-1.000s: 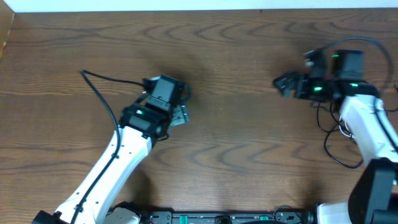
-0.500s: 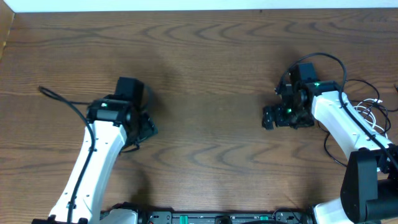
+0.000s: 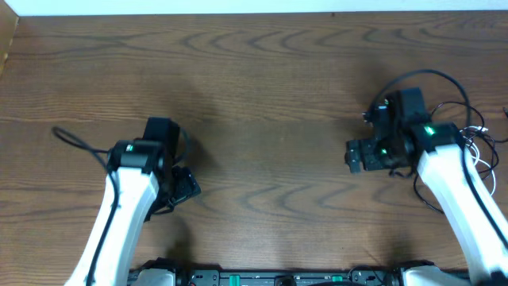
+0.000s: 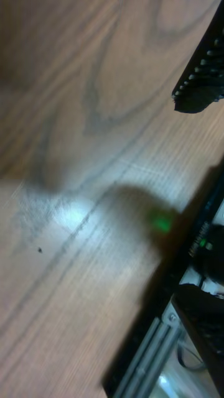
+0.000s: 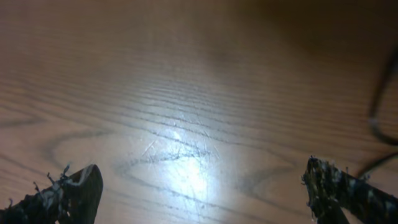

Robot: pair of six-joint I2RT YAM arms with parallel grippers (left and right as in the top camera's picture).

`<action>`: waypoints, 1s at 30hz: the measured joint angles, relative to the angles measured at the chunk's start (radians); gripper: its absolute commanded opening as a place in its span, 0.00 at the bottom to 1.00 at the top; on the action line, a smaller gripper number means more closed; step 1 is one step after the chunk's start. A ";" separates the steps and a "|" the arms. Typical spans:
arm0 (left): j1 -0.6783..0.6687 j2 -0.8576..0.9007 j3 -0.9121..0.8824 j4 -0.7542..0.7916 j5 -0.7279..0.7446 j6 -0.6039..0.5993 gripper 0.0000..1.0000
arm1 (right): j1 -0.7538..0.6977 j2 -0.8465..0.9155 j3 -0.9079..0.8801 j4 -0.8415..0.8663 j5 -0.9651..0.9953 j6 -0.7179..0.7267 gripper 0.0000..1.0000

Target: Untangle cables

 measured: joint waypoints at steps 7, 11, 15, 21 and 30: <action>0.000 -0.314 -0.066 0.139 0.016 0.035 0.93 | 0.000 -0.391 -0.188 0.113 0.021 0.000 0.99; 0.000 -0.565 -0.091 0.201 0.019 0.069 0.98 | 0.000 -0.577 -0.257 0.139 0.042 0.000 0.99; 0.000 -0.763 -0.091 0.229 0.021 0.084 0.98 | 0.000 -0.690 -0.277 0.136 0.066 0.000 0.99; 0.000 -0.890 -0.092 0.217 0.023 0.086 0.98 | 0.000 -0.718 -0.278 0.112 0.079 0.000 0.99; 0.000 -0.903 -0.092 0.162 0.026 0.087 0.98 | 0.000 -0.716 -0.279 0.077 0.082 0.000 0.99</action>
